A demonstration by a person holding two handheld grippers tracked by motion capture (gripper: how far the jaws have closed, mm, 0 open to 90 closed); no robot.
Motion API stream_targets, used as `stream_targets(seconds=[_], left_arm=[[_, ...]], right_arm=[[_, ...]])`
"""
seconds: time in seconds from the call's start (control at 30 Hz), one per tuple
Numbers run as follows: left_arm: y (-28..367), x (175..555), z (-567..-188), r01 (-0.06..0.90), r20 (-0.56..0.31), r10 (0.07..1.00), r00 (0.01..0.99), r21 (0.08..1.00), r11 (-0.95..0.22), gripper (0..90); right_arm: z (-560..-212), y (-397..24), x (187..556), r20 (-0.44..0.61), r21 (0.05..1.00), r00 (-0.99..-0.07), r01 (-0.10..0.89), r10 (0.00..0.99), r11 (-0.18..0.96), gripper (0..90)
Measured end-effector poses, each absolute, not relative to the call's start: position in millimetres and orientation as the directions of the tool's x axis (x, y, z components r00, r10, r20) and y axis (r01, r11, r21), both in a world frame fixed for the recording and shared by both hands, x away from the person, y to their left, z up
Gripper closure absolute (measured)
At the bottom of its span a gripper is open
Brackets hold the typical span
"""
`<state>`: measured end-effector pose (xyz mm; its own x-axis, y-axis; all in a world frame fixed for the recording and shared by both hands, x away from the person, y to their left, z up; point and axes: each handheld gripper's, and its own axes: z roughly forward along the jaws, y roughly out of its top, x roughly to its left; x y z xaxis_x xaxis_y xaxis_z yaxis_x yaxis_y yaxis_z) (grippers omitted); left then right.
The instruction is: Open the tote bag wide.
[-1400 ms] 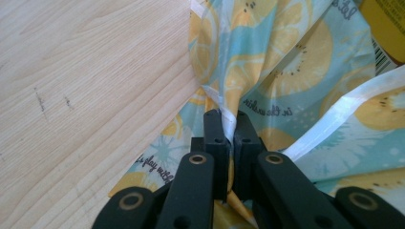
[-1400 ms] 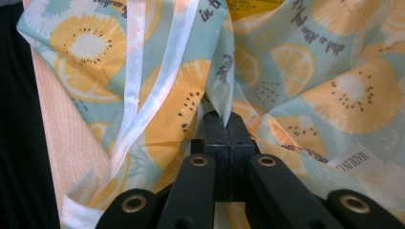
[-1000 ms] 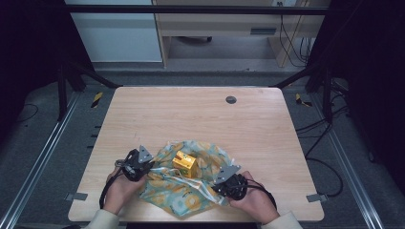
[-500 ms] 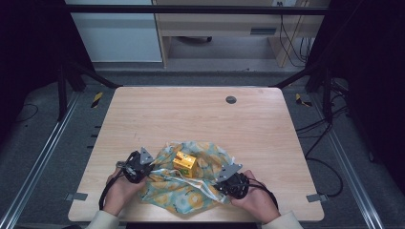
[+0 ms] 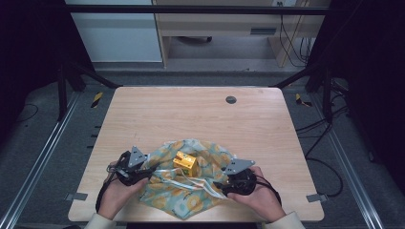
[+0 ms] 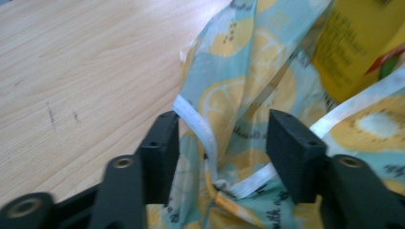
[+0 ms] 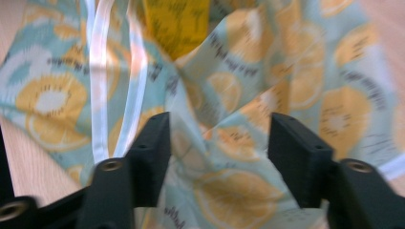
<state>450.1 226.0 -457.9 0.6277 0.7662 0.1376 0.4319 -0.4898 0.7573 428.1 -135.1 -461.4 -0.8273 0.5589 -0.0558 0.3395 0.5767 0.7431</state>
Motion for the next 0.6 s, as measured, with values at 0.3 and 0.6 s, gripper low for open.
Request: stream_targets(seconds=[0.3, 0.6], left_arm=[[223.9, 445.0, -444.6, 0.391, 0.1, 0.794, 0.599, 0.829, -0.4, 26.8], [228.2, 442.4, -440.3, 0.393, 0.083, 0.812, 0.578, 0.843, -0.366, 18.0]], right_arm=[[-444.8, -147.5, 433.2, -0.051, 0.821, -0.779, 0.323, 0.625, 0.471, 19.7], [-435.8, -162.8, 441.6, -0.022, 0.875, -0.682, 0.341, 0.731, 0.345, 11.4]])
